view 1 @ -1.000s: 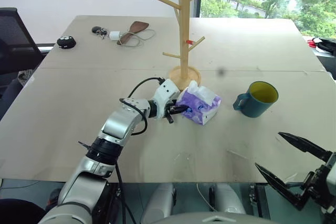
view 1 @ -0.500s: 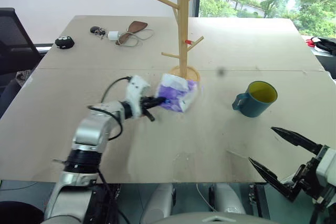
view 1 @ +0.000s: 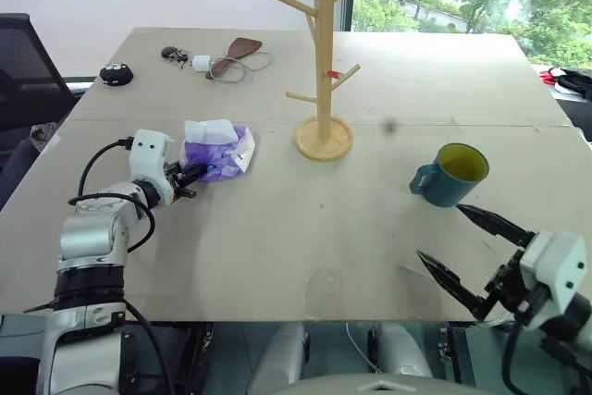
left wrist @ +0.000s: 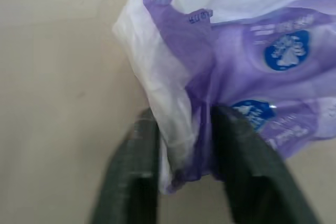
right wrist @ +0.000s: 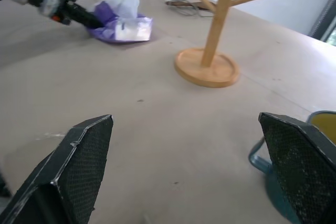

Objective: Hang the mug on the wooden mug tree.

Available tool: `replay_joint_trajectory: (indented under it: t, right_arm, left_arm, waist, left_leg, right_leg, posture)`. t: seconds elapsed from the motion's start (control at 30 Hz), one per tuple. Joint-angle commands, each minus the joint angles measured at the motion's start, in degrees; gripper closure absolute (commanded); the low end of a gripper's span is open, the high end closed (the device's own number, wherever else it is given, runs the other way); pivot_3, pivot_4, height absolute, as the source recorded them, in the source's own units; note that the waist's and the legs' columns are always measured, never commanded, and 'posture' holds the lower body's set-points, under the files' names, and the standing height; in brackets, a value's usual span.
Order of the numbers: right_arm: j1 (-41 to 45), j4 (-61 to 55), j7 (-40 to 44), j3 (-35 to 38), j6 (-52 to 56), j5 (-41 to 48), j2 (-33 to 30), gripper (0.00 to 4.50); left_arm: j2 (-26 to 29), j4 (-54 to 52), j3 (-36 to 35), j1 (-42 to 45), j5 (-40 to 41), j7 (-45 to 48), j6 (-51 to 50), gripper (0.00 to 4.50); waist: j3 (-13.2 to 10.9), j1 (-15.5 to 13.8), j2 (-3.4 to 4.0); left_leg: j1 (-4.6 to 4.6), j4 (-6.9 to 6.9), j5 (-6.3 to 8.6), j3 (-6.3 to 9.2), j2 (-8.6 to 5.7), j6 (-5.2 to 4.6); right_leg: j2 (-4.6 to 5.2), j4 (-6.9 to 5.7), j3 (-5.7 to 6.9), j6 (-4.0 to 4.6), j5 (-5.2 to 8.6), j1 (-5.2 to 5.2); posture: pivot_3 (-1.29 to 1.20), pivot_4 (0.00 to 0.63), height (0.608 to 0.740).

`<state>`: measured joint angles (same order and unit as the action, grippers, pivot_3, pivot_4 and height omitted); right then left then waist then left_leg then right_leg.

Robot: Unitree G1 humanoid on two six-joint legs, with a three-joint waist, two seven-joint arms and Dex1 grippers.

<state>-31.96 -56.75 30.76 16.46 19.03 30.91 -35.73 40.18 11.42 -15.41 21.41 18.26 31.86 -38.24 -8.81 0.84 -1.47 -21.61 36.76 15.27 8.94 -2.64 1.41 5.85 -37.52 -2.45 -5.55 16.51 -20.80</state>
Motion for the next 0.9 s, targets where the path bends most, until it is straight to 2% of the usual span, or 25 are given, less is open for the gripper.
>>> replay_joint_trajectory:
  t: [0.03,0.1,0.2,0.27,0.37,0.47,0.6,0.8,0.9]
  right_arm:
    - [2.65,0.51,-2.95,-2.05,4.42,-1.06,-0.48,0.00]
    - [4.95,0.86,-4.48,-3.53,5.84,-1.85,0.08,0.00]
    - [8.15,0.97,-7.90,-5.53,10.41,-2.97,0.34,0.00]
    - [11.09,1.79,-10.83,-7.11,14.58,-1.82,1.72,0.00]
    - [15.77,3.61,-16.60,-9.85,21.19,-2.10,5.09,0.00]
    - [18.26,4.03,-20.90,-12.11,25.16,-4.21,7.32,0.00]
    - [21.59,6.18,-24.43,-13.62,27.67,-5.26,11.25,0.00]
    - [26.21,10.84,-24.74,-16.56,26.73,-7.77,14.20,0.00]
    - [27.76,12.43,-24.78,-17.93,26.44,-8.59,15.62,0.85]
  left_arm:
    - [0.94,-4.71,-4.39,-1.84,2.61,-0.21,-2.30,1.10]
    - [2.24,-8.11,-8.50,-3.82,6.02,2.80,-1.77,0.27]
    - [4.64,-12.53,-12.62,-5.91,12.19,9.35,-3.35,0.27]
    - [5.60,-18.04,-12.11,-7.28,17.23,17.16,-2.13,0.27]
    - [9.70,-25.75,-10.73,-8.69,27.67,27.21,-8.95,0.27]
    - [12.59,-30.72,-8.99,-9.28,31.98,33.05,-10.04,0.27]
    - [16.02,-35.37,-4.00,-11.29,31.87,41.13,-7.00,0.27]
    - [17.03,-34.68,1.54,-9.55,29.98,46.75,-2.69,0.27]
    - [17.01,-33.82,2.81,-8.09,29.53,47.09,-1.96,0.22]
  waist:
    - [0.00,0.02,-0.01]
    - [0.00,0.20,-0.03]
    - [-0.02,0.16,-0.12]
    - [-0.03,-0.03,-0.12]
    - [-0.07,-0.32,-0.07]
    - [-0.10,0.07,-0.01]
    - [-0.15,0.55,0.08]
    - [-0.15,1.09,0.09]
    - [-0.15,1.24,0.08]
  left_leg:
    - [0.00,0.00,0.00,0.00,0.00,0.01]
    - [-0.01,0.02,-0.01,0.00,0.00,0.01]
    - [-0.12,0.00,-0.02,0.00,0.02,0.04]
    - [-0.15,0.00,-0.02,0.00,0.02,0.05]
    - [-0.18,0.01,-0.02,-0.01,-0.04,0.05]
    - [-0.16,-0.01,-0.02,-0.01,-0.05,0.04]
    - [-0.13,-0.18,-0.02,-0.17,-0.01,0.04]
    - [-0.14,-0.23,-0.02,-0.28,0.00,0.04]
    - [-0.15,-0.23,-0.02,-0.27,0.01,0.03]
  right_leg:
    - [0.00,-0.01,0.00,0.00,0.00,0.00]
    - [0.00,-0.02,0.00,0.00,0.00,-0.02]
    - [0.00,-0.08,-0.02,0.02,0.00,-0.21]
    - [0.00,-0.08,-0.01,0.02,0.00,-0.25]
    - [0.08,-0.07,0.00,0.04,0.00,-0.22]
    - [0.07,-0.09,-0.02,0.05,0.01,-0.25]
    - [0.03,-0.09,-0.15,0.05,0.01,-0.35]
    - [0.03,-0.07,-0.22,0.05,0.00,-0.41]
    - [0.01,-0.07,-0.21,0.05,0.00,-0.43]
  posture:
    - [0.00,0.150,0.740]
    - [0.00,0.150,0.740]
    - [0.00,0.150,0.740]
    - [0.00,0.150,0.740]
    - [0.00,0.150,0.740]
    - [0.00,0.150,0.740]
    - [0.00,0.150,0.740]
    - [0.00,0.150,0.740]
    - [0.00,0.150,0.740]
